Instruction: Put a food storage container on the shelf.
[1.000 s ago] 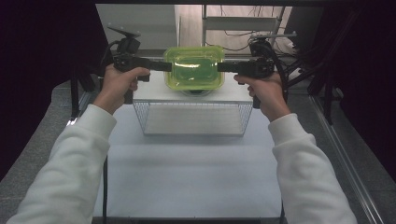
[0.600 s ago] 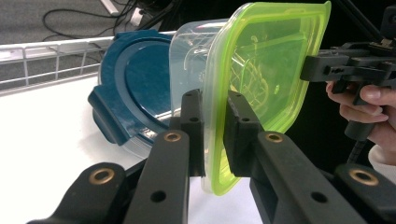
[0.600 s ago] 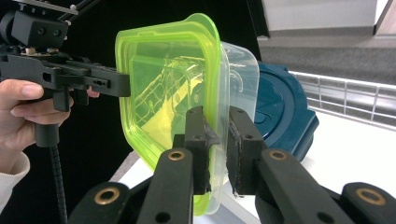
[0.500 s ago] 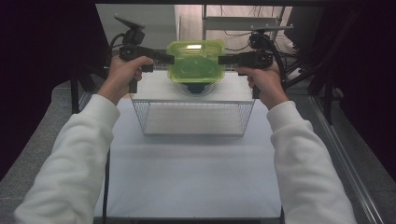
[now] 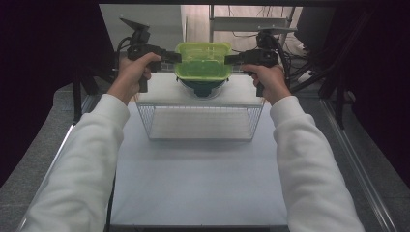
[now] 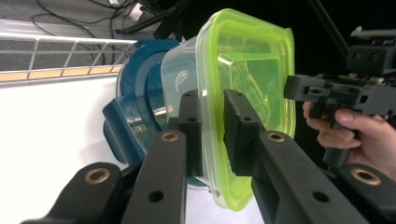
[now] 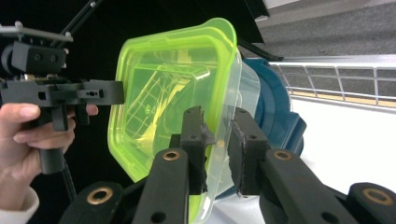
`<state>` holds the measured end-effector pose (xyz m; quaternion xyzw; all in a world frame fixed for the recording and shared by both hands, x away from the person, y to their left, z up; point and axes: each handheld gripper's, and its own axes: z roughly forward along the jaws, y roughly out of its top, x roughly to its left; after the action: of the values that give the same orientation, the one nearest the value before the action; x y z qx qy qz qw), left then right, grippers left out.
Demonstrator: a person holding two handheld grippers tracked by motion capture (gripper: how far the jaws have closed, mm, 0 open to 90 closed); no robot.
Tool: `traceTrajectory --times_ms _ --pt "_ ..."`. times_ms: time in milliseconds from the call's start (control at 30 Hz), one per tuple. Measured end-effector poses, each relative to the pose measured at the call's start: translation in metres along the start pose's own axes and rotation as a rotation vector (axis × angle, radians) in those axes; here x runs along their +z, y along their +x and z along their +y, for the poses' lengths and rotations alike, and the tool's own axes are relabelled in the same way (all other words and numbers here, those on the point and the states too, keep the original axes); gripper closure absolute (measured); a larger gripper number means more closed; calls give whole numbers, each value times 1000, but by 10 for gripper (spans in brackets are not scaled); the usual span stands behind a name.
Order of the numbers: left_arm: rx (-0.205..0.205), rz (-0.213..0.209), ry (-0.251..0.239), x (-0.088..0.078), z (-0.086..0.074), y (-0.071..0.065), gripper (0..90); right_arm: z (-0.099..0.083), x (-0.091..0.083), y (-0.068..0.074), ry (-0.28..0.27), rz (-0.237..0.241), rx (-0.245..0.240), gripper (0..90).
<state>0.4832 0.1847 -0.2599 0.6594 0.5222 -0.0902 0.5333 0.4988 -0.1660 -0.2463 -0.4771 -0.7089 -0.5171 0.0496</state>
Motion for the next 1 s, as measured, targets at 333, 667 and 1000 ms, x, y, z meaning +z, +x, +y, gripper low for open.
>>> traceTrajectory --times_ms 333,667,1000 --pt "-45 -13 -1 7 3 13 739 2 14 -15 -14 21 67 708" --pt "8 61 -51 8 2 13 385 -2 14 -17 -69 -29 9 355" --pt "211 96 -146 -30 -25 -13 211 -19 -28 0 -133 -62 -216 266"
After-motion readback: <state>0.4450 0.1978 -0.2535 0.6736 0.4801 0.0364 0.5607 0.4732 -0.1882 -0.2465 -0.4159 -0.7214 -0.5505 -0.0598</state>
